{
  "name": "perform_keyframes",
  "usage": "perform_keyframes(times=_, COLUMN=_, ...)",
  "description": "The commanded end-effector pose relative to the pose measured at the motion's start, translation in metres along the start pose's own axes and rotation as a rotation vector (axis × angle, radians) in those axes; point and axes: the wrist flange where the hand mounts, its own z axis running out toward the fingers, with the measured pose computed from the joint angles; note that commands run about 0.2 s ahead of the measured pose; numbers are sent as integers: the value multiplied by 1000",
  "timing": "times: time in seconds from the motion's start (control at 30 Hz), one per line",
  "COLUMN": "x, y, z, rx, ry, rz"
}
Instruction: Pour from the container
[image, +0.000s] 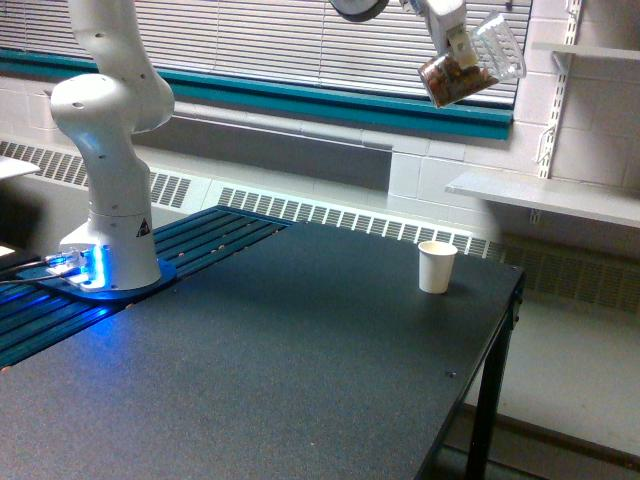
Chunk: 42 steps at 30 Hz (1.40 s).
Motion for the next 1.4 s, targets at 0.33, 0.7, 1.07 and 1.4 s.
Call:
perform_keyframes(times=0.33, x=-64, y=-83, z=4, rx=81, ry=-38, rz=-142)
perform_keyframes(times=0.7, x=-115, y=-138, z=11, rx=120, ry=-58, rz=-259)
perform_keyframes(times=1.07, x=-162, y=-167, z=34, rx=128, ry=-122, rz=-343)
perform_keyframes(times=1.4, x=-194, y=-173, z=48, rx=110, ry=-156, rz=-385)
